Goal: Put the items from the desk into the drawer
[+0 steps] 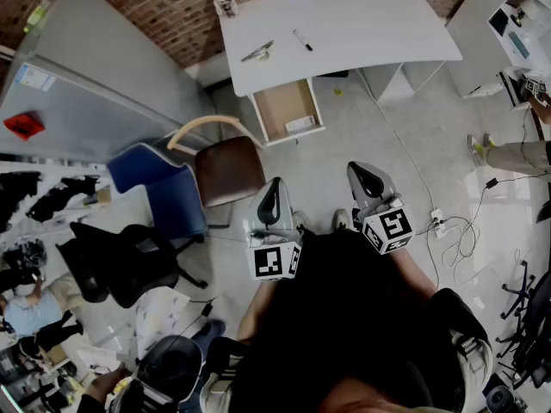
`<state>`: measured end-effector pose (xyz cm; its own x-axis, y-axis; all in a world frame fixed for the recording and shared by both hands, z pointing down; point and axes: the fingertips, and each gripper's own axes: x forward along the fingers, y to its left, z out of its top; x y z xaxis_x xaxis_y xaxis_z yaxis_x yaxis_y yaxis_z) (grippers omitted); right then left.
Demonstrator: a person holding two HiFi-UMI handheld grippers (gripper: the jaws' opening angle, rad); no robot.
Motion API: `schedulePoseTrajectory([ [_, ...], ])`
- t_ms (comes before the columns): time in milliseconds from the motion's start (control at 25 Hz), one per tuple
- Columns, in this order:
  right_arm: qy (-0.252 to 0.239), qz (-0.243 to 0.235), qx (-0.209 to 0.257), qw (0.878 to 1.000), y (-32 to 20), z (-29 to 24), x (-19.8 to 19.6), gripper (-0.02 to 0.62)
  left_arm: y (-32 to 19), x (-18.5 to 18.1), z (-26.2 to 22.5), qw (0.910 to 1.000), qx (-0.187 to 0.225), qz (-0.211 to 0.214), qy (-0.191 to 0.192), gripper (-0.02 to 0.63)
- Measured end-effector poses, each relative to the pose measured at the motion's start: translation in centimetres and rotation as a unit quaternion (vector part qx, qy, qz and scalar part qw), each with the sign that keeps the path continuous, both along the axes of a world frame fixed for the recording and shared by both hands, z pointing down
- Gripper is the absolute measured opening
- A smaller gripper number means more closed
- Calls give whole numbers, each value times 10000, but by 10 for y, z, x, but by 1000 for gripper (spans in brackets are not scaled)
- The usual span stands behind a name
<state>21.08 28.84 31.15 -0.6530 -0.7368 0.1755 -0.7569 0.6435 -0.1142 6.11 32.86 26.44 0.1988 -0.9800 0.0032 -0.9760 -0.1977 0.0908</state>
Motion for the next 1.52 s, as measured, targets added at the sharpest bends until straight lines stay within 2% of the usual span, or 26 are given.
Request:
schedulePoseTrajectory([
  [280,60,-71,35,10000,7,0,-4,2,7,-2,0,10000,32,-22,25,12],
  [480,-15,144,269,9995,6,-10,-3,6,11,-8,-1,10000,45,-67,58,12],
  [560,-21,215,220,9995,4,-8,-4,145,12,-13,0,9999,48,-85,60,12],
  [640,30,254,150,9996,3,-5,-7,180,13,-18,0,9999,50,-104,68,12],
  [960,-15,290,-13,9996,4,0,-26,183,15,-43,5,9999,-10,-52,93,12],
  [1080,-26,331,-118,9994,3,3,-34,163,11,-55,10,9999,-85,6,93,12],
  [1400,26,563,-71,9984,-9,6,-56,163,1,-82,17,9998,-77,125,161,12],
  [1520,68,581,-82,9983,-19,7,-57,144,-7,-82,22,9996,-151,128,209,12],
])
